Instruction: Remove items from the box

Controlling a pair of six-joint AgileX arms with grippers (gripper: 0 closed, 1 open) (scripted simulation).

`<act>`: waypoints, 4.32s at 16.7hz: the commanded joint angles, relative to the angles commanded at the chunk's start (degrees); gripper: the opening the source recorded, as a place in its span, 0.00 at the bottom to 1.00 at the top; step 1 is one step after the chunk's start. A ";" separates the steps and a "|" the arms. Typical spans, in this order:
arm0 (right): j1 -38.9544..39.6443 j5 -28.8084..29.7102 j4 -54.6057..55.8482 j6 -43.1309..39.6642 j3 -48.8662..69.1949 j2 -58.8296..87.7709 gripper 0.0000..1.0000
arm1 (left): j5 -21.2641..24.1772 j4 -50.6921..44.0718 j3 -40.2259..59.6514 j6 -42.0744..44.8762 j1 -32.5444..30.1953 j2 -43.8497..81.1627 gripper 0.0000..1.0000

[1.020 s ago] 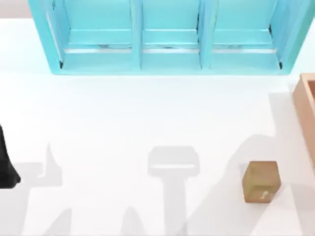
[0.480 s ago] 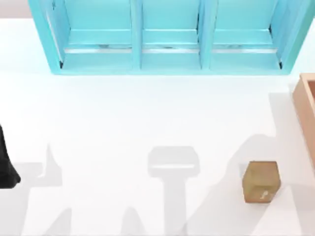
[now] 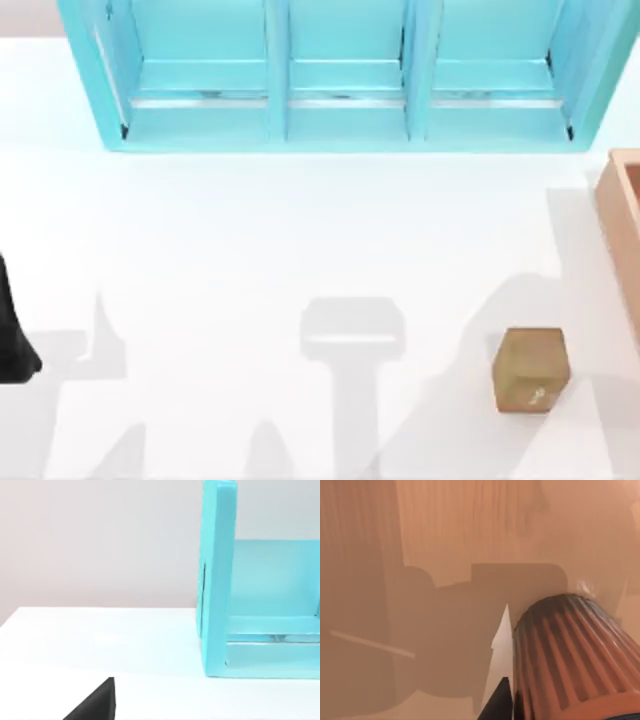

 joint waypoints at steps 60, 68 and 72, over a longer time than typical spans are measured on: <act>65.17 -0.17 2.36 64.71 -28.43 -26.43 0.00 | 0.00 0.00 0.00 0.00 0.00 0.00 1.00; 65.44 -0.15 7.62 64.91 -31.92 -24.77 0.00 | 0.00 0.00 0.00 0.00 0.00 0.00 1.00; 65.44 -0.15 7.62 64.91 -31.92 -24.77 0.15 | 0.00 0.00 0.00 0.00 0.00 0.00 1.00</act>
